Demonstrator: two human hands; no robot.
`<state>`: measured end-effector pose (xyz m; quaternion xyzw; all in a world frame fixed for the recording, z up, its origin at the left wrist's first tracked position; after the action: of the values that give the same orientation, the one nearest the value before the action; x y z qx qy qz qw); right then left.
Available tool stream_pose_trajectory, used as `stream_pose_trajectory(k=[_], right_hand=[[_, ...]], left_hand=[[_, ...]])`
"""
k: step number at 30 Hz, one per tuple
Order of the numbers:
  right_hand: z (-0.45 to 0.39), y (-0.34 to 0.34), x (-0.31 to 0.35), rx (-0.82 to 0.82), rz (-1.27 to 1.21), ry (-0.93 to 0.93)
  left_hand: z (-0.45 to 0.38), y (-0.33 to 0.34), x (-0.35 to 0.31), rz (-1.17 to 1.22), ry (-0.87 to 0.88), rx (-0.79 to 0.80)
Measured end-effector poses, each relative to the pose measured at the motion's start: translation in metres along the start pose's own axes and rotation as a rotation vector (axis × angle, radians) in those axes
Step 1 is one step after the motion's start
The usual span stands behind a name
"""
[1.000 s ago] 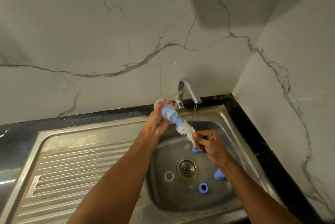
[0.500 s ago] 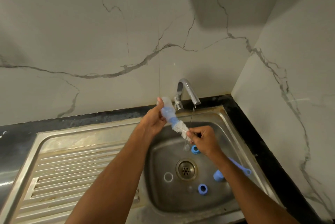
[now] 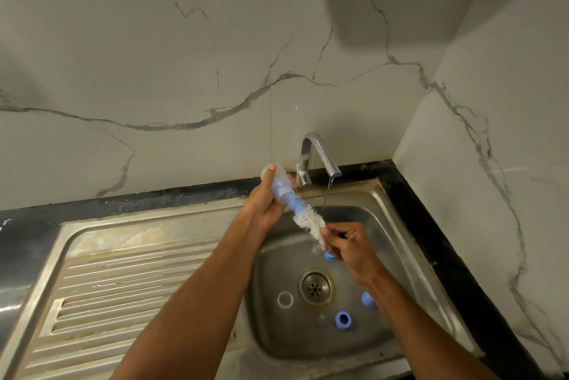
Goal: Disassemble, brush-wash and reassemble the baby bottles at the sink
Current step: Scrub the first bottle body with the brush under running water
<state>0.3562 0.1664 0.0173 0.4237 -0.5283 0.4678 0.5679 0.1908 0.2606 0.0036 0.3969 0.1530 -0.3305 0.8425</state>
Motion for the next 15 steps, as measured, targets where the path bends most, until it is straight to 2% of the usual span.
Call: stream_pose_trajectory(k=[3, 7, 10, 15], right_hand=[[-0.003, 0.003, -0.001, -0.006, -0.05, 0.032], [-0.001, 0.003, -0.001, 0.023, -0.019, 0.002], [-0.003, 0.006, -0.001, 0.016, -0.047, 0.029], [-0.002, 0.001, -0.005, 0.025, 0.011, 0.01]], left_hand=[[0.007, 0.003, 0.015, -0.036, -0.033, 0.013], [0.002, 0.0, 0.0, 0.042, -0.01, 0.025], [0.006, 0.0, 0.017, -0.011, -0.028, 0.018], [-0.001, -0.01, -0.004, -0.022, 0.052, -0.005]])
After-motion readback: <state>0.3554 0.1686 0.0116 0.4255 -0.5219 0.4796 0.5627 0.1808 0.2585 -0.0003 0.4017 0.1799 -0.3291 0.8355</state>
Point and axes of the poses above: each hand's wrist, its own z-axis away from the middle knuckle, its own y-axis out of the palm, x = y × z, the point moved 8 cm from there along -z, towards the middle knuckle, and after that the axes turned 15 degrees about -x, right-handed, at the moved point
